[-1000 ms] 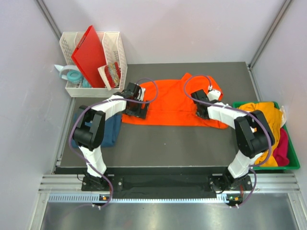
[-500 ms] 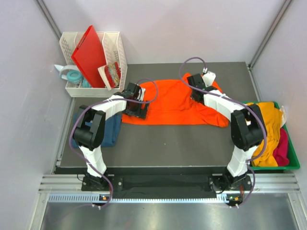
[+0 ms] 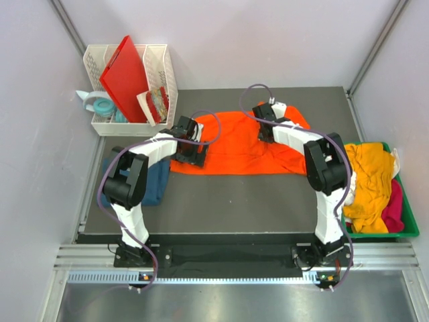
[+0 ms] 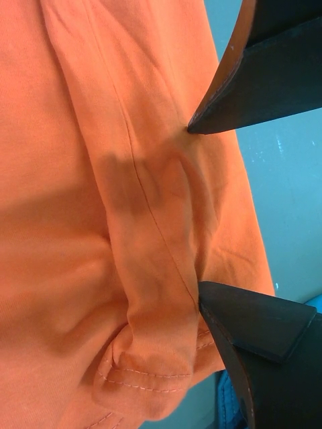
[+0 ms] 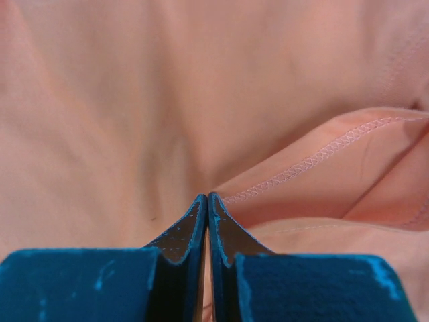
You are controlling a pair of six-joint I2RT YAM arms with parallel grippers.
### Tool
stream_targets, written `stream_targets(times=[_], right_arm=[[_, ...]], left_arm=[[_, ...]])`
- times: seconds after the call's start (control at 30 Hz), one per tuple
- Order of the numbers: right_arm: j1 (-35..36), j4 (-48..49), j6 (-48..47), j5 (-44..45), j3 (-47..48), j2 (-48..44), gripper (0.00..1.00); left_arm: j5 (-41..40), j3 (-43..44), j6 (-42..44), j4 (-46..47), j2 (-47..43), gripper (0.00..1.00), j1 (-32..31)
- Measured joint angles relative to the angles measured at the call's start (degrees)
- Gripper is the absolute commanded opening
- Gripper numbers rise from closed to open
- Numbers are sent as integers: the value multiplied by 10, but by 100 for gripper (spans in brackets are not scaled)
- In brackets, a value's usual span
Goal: Fold and stack the t-shirts
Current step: Fold the flattened tshirt in 1/3 of the way
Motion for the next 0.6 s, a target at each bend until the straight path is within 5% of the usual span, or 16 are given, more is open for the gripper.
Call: stream_targets(times=[0.1,0.13,0.23,0.27,0.5,0.6], right_arm=[[0,2,-12,-13,3,10,46],[0,2,-17,-16,3,11,69],[-1,11,-32,-18,3,12,99],[-2,15,-37,-17,2,11,100],[-8,39,-52,15,-58,-87,96],[-14,38,-50,32,-71,-157,25]], left_arm=[[0,0,0,0,0,95,0],[0,1,0,0,1,96,0],[0,5,0,-1,5,97,0],[1,6,0,-1,5,98,0],[2,6,0,0,5,99,-1],[2,6,-1,0,5,98,-1]])
